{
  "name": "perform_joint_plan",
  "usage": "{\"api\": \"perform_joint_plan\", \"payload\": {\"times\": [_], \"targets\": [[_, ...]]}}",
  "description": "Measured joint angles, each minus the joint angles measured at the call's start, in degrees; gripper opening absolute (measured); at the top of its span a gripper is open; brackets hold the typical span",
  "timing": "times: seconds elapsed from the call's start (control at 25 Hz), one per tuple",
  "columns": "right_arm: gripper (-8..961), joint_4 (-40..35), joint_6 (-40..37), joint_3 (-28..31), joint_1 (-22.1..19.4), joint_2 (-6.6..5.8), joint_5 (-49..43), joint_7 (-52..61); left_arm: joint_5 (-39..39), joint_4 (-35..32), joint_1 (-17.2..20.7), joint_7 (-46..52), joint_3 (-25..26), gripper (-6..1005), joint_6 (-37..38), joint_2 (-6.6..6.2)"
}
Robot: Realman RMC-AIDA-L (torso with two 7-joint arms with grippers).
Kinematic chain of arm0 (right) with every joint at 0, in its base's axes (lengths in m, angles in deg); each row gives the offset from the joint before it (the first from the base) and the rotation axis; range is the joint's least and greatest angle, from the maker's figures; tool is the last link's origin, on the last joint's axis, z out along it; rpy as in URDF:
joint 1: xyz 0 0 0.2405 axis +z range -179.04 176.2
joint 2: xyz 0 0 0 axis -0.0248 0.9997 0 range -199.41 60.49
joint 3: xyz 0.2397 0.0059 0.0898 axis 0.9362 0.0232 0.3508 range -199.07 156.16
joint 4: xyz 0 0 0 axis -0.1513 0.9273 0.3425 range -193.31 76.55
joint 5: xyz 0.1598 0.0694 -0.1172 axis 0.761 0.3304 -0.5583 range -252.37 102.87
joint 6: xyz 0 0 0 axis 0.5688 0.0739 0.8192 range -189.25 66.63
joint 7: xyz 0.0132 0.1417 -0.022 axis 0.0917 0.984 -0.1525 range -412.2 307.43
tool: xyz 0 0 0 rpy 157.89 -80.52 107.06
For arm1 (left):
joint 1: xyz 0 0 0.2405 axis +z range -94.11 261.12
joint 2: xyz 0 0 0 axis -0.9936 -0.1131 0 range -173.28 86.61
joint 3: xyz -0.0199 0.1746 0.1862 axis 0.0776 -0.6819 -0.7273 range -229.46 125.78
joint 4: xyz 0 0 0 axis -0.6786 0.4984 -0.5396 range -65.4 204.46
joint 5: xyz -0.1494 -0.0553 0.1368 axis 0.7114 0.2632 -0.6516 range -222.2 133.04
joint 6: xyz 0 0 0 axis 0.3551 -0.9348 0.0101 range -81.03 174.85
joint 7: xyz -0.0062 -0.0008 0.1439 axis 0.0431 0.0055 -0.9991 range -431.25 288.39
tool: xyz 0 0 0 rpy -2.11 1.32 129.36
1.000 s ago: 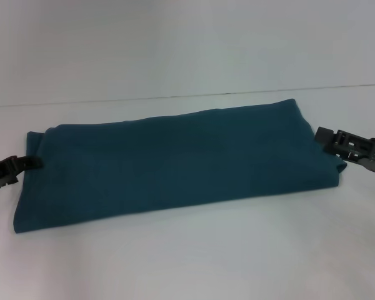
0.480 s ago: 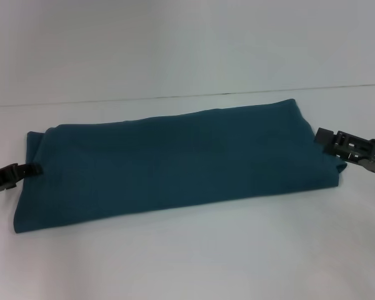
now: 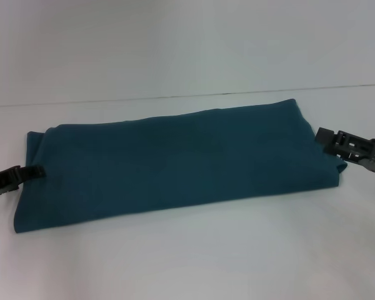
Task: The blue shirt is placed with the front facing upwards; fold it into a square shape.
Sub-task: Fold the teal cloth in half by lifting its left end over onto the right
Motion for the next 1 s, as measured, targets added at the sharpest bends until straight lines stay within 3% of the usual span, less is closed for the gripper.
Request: {"api": "perform_joint_plan", "payload": {"times": [0.56,1.0], "targets": [[843,0.00,-0.01,0.53,0.00,-0.01,-0.02,0.00,0.20,-0.22,-1.01,0.66,-1.39,631,4.23,0.43],[838,0.00,-0.01,0.55,-0.09,-0.09,-0.02,-0.02,-0.13,0.46,-5.13,1.50,-2.29,602,6.85,0.82]]}}
